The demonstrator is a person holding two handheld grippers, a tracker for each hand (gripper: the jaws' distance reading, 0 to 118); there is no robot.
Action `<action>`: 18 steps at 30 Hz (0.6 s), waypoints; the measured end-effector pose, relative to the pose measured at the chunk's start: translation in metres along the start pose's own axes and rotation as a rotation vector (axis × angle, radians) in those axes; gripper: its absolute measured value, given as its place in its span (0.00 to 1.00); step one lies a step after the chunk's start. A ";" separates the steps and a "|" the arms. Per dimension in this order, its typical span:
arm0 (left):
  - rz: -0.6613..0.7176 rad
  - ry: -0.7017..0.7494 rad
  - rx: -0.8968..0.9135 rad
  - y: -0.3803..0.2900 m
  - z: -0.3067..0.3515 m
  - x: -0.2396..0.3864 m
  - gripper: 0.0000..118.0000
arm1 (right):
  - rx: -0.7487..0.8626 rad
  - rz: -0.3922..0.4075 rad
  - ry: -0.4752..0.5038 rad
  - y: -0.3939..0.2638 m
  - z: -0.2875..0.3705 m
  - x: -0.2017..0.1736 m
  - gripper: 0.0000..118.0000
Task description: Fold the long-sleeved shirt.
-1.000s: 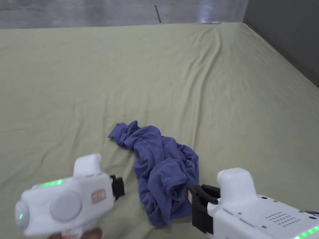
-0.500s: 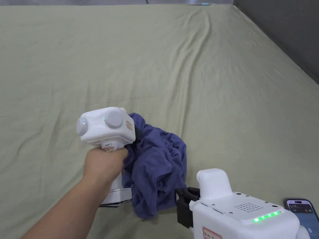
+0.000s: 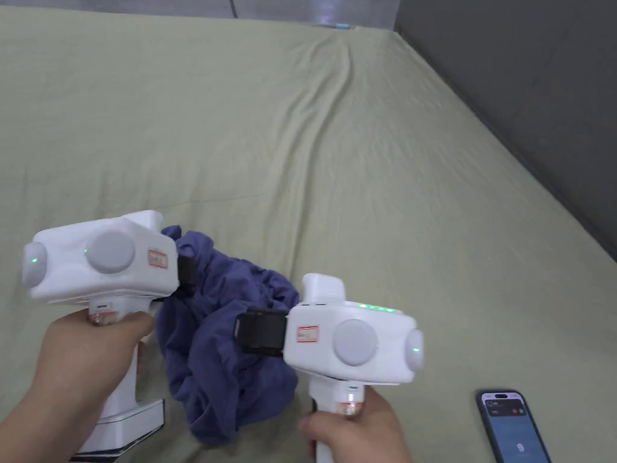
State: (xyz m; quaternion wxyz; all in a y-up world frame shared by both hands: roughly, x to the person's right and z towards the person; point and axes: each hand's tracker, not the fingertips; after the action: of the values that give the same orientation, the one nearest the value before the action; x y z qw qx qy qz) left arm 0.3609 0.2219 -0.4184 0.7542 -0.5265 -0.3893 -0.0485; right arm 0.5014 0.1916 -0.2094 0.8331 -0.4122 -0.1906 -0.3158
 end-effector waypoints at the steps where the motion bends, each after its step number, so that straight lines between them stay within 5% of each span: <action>1: 0.016 0.002 -0.002 -0.003 0.004 -0.003 0.05 | -0.061 0.012 0.005 -0.002 -0.013 -0.003 0.92; 3: 0.039 0.007 0.008 -0.006 0.012 -0.010 0.05 | -0.140 0.068 0.058 -0.008 -0.020 -0.008 0.21; 6: 0.047 0.019 0.039 -0.012 0.038 -0.027 0.05 | -0.009 0.140 0.007 -0.025 0.005 -0.014 0.21; 12: 0.180 -0.027 0.160 -0.023 0.110 -0.060 0.05 | 0.099 0.084 0.057 -0.021 0.079 -0.009 0.20; 18: 0.165 -0.082 0.296 0.001 0.191 -0.054 0.05 | 0.256 0.146 0.112 0.041 0.164 -0.035 0.20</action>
State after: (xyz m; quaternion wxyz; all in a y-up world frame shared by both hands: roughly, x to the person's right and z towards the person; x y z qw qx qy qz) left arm 0.2214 0.3635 -0.4266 0.8083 -0.4414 -0.3784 0.0930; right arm 0.4947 0.3561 -0.1566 0.9090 -0.2969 -0.1520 -0.2502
